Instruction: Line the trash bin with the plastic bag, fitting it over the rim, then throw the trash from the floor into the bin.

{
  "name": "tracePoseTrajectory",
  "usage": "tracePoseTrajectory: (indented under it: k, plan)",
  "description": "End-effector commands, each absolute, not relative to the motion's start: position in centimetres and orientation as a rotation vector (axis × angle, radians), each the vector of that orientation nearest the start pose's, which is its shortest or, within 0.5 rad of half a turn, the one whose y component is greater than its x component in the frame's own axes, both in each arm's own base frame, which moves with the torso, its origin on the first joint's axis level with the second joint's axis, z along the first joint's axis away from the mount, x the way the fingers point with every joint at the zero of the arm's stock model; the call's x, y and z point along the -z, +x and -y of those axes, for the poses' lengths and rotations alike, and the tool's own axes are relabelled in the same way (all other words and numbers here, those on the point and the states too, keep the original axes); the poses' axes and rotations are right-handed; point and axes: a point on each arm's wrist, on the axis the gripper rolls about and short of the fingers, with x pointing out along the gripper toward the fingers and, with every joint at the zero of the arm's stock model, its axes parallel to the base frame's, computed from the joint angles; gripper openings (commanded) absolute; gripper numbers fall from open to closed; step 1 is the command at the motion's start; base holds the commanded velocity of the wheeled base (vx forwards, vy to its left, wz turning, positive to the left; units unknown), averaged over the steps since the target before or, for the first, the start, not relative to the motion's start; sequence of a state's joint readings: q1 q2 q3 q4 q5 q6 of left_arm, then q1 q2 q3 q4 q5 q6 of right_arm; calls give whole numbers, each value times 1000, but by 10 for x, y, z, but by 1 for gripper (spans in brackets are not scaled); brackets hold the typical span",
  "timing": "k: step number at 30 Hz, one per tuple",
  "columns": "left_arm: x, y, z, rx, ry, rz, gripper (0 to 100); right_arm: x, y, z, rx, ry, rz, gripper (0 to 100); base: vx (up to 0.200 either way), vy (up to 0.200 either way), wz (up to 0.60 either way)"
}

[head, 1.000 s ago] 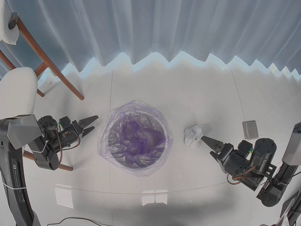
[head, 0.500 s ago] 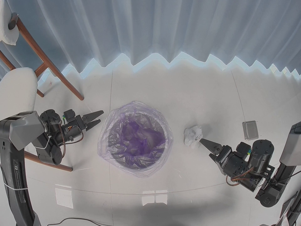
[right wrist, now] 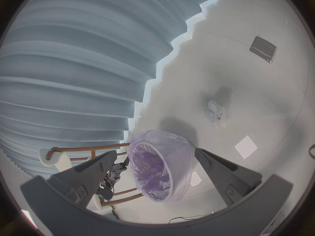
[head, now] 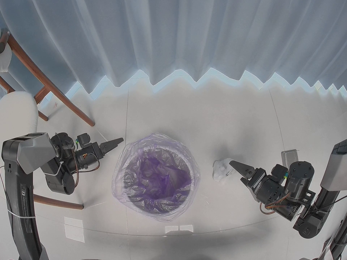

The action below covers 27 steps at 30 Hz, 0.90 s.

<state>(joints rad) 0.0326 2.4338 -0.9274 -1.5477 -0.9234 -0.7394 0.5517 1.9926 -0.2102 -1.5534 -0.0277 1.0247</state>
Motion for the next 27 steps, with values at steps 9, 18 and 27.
tracePoseTrajectory:
  k: [9,18,27]
  plan:
    - [4,403,5,868,-649,-359,100,-61,223,-136,-360,930,-466,100,0,0,0]
    - [9,404,5,914,-630,-372,100,-61,222,-137,-361,930,-467,100,0,0,0]
    - [19,410,4,913,-636,-377,100,-61,222,-138,-364,928,-468,100,0,0,0]
